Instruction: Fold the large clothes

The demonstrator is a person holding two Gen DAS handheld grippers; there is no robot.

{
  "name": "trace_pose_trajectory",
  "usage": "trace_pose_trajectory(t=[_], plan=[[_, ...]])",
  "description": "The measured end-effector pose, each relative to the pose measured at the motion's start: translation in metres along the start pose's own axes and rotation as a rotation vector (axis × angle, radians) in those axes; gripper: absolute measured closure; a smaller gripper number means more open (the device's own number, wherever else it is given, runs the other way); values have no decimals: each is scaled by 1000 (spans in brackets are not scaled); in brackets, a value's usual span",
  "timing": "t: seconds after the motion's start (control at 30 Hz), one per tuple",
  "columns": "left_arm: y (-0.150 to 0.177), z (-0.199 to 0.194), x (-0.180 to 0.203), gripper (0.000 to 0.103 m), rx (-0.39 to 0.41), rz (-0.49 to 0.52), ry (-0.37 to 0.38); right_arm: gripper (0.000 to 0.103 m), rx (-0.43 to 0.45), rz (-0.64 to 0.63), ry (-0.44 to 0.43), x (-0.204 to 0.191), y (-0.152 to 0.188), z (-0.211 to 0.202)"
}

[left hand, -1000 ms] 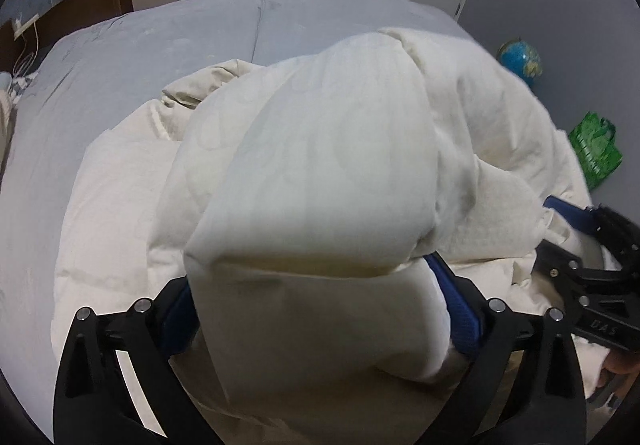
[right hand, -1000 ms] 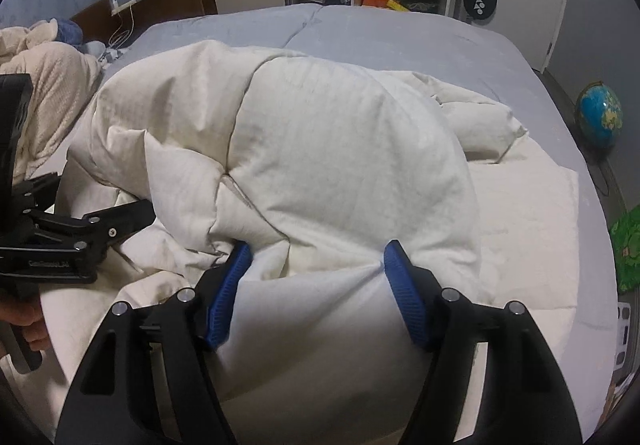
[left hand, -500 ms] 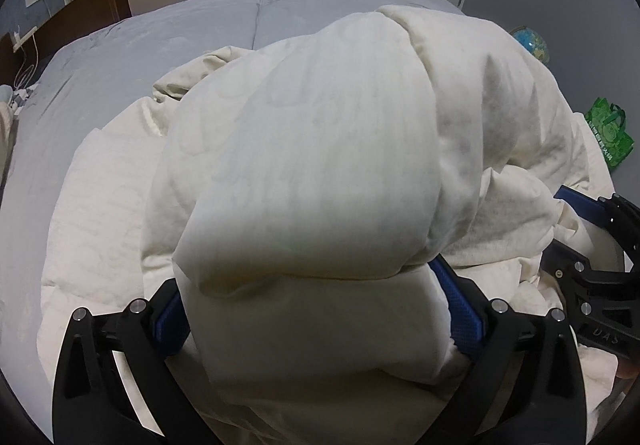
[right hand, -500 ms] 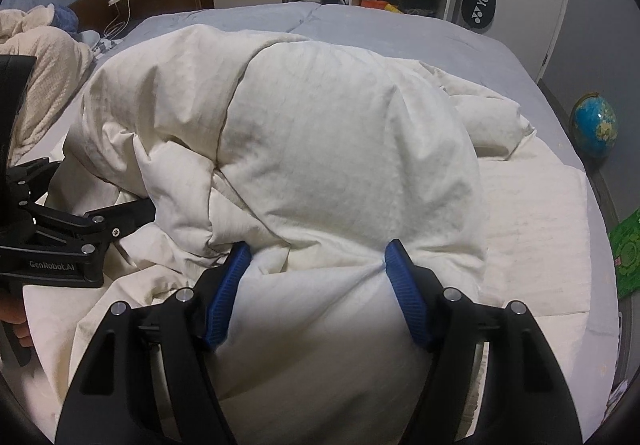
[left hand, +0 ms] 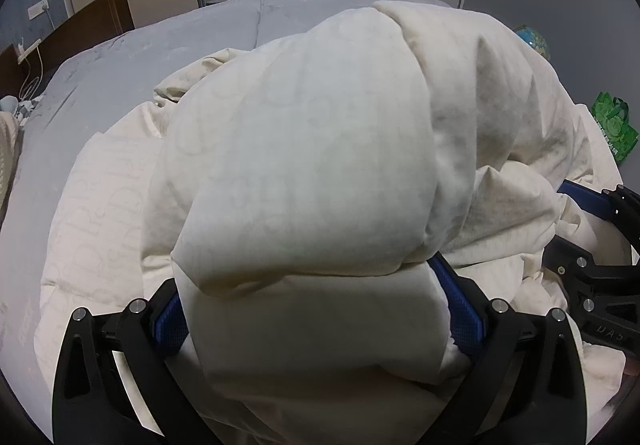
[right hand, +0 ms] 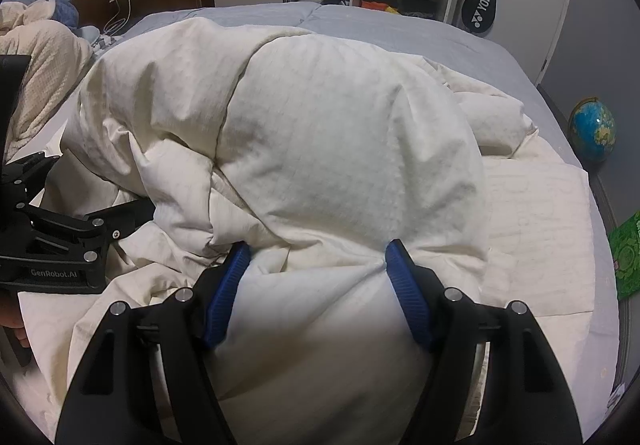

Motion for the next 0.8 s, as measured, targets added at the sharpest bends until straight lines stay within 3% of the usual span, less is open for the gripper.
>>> trace_pose_trajectory(t=[0.3, 0.53, 0.63, 0.8], plan=[[4, 1, 2, 5, 5, 7, -7, 35, 0, -1, 5, -4, 2, 2], [-1, -4, 7, 6, -34, 9, -5, 35, -55, 0, -4, -4, -7, 0], [-6, -21, 10, 7, 7, 44, -3, 35, -41, -9, 3, -2, -13, -11], [-7, -65, 13, 7, 90, 43, 26, 35, 59, 53, -7, 13, -23, -55]])
Point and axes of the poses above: each gripper's, at about its wrist camera, not at the fingertips, and z roughly the way its jaws point, x to its right, y to its underside, the point moved 8 cm from there along z, roughly the way its jaws point, and after that the axes turned 7 degrees about y, right-handed, at the moved point
